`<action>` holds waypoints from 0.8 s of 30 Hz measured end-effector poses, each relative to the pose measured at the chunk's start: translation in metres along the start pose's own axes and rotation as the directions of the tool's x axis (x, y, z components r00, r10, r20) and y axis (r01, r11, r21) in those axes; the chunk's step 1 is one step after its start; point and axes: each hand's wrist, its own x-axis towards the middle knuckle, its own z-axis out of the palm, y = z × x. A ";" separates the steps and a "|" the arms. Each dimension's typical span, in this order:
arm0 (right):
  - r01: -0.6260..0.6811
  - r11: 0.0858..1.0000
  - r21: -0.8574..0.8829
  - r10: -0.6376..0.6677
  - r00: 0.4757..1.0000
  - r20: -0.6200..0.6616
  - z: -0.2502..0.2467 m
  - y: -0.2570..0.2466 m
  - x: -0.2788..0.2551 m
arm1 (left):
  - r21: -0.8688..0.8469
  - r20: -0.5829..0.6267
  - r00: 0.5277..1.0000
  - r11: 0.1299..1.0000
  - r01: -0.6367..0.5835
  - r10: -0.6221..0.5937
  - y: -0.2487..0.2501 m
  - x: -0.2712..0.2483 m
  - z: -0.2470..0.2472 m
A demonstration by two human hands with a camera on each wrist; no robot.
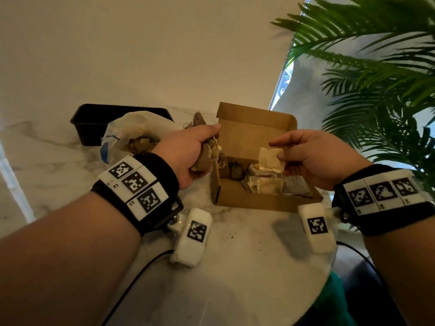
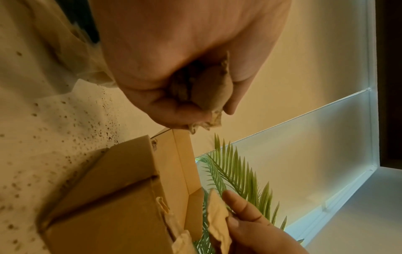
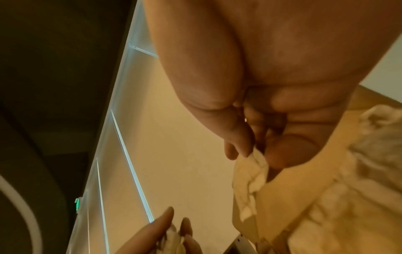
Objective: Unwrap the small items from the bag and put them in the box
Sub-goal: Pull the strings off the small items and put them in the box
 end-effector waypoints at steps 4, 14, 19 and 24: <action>-0.064 0.982 -0.180 0.073 0.996 0.045 0.005 0.004 0.000 | -0.003 -0.019 1.000 1.000 0.018 -0.018 -0.002 0.001 -0.001; -0.071 0.883 -0.464 0.054 0.997 -0.049 0.017 -0.004 0.008 | 0.024 -0.035 0.999 0.999 0.038 -0.037 -0.002 0.000 0.000; 0.083 0.865 -0.495 -0.142 0.987 -0.082 0.019 -0.014 0.000 | -0.025 0.005 0.998 0.997 0.070 -0.070 0.002 -0.005 0.003; 0.181 0.961 -0.208 -0.193 0.980 -0.040 0.045 -0.031 -0.003 | -0.169 0.047 0.992 0.977 0.127 -0.121 0.007 -0.009 0.001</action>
